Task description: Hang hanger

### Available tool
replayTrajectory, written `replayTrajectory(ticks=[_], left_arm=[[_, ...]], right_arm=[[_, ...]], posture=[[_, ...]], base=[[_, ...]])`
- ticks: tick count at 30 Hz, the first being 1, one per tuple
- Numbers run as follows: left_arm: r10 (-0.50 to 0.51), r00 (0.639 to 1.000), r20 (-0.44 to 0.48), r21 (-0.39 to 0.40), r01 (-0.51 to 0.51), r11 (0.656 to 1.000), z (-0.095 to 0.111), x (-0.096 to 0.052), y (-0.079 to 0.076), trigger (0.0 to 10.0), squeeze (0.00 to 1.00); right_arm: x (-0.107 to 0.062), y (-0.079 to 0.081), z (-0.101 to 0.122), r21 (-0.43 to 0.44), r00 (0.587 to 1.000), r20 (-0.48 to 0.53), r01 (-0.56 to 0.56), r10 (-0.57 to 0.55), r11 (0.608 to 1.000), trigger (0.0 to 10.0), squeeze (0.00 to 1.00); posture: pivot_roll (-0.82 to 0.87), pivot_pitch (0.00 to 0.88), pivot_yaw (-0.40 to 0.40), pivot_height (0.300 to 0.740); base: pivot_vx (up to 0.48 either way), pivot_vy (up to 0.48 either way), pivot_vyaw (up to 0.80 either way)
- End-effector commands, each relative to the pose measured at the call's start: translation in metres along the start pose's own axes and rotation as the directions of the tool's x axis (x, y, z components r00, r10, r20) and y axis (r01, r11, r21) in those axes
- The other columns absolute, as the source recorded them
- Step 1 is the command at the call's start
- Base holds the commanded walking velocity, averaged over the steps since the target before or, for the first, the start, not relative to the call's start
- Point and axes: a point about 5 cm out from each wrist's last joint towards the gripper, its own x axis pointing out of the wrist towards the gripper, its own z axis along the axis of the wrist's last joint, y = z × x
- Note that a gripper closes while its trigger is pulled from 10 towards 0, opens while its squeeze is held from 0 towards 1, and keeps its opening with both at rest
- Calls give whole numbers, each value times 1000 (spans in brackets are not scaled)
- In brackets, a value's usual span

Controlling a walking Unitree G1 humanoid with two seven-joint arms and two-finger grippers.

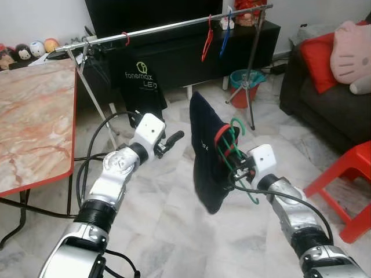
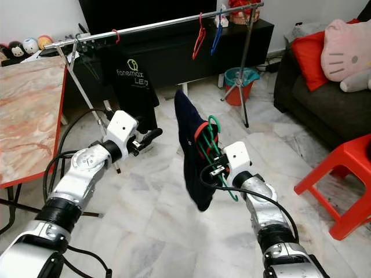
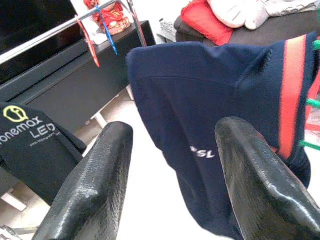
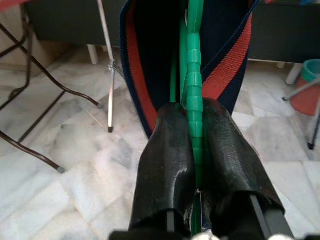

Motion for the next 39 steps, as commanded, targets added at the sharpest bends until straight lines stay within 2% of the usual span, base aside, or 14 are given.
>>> replayTrajectory(ticks=[1,3,5,8,9,16,19,26,27,28,34,36,38,39], left_arm=[[8,999,-34,-3,-8,1000,-7,-1,-3,10000,0],[11,999,-34,-62,-13,998,-7,2,-8,10000,0],[8,999,-31,-73,-10,997,-6,2,-8,10000,0],[-45,998,-31,-108,41,993,-8,4,-18,10000,0],[-49,998,-35,-118,44,992,-9,4,-20,10000,1000],[-37,999,-15,-202,33,979,-5,9,-24,10000,1000],[-80,997,-4,-212,77,974,-1,12,-30,10000,1000],[-89,996,6,-213,88,973,4,16,-33,10000,1000],[-92,996,10,-212,92,973,5,17,-35,10000,298],[-100,995,22,-213,102,972,7,19,-37,10000,0],[-97,995,25,-219,100,971,10,23,-41,10000,0],[-67,998,16,-214,69,974,10,25,-40,10000,0],[-1,1000,-16,-210,-3,978,10,29,-36,10000,0],[-1,1000,-16,-210,-3,978,10,29,-36,10000,0]], right_arm=[[10,1,30,-36,993,117,-22,27,999,0,0],[13,4,34,-40,991,121,-57,61,998,0,0],[14,5,35,-39,990,123,-65,70,997,0,0],[16,9,34,-33,989,116,-90,94,995,0,0],[17,10,34,-34,989,113,-91,94,995,0,0],[23,7,43,-43,989,112,-88,92,995,0,0],[27,12,44,-35,990,109,-92,95,995,0,0],[30,16,44,-17,988,113,-99,100,995,0,0],[30,17,43,-16,988,112,-102,103,995,0,0],[30,18,43,-17,988,109,-109,110,994,0,0],[30,19,41,-15,988,106,-114,115,993,0,0],[30,19,40,-14,988,104,-115,116,993,0,0],[30,20,40,-12,987,103,-121,122,993,0,0],[30,20,40,-12,987,103,-121,122,993,0,0]], posture=[[27,0,44,740],[27,0,42,740],[27,0,42,740],[28,0,43,740],[26,0,42,740],[25,0,45,740],[28,0,48,740],[35,0,52,740],[34,0,52,740],[34,0,53,740],[30,0,56,740],[29,0,58,740],[28,0,60,740],[28,0,60,740]], base=[[0,0,0],[0,0,0],[0,0,0],[0,0,0],[0,0,0],[0,0,0],[0,0,0],[0,0,0],[0,0,0],[0,0,0],[0,0,0],[0,0,0],[0,0,0],[0,0,0]])
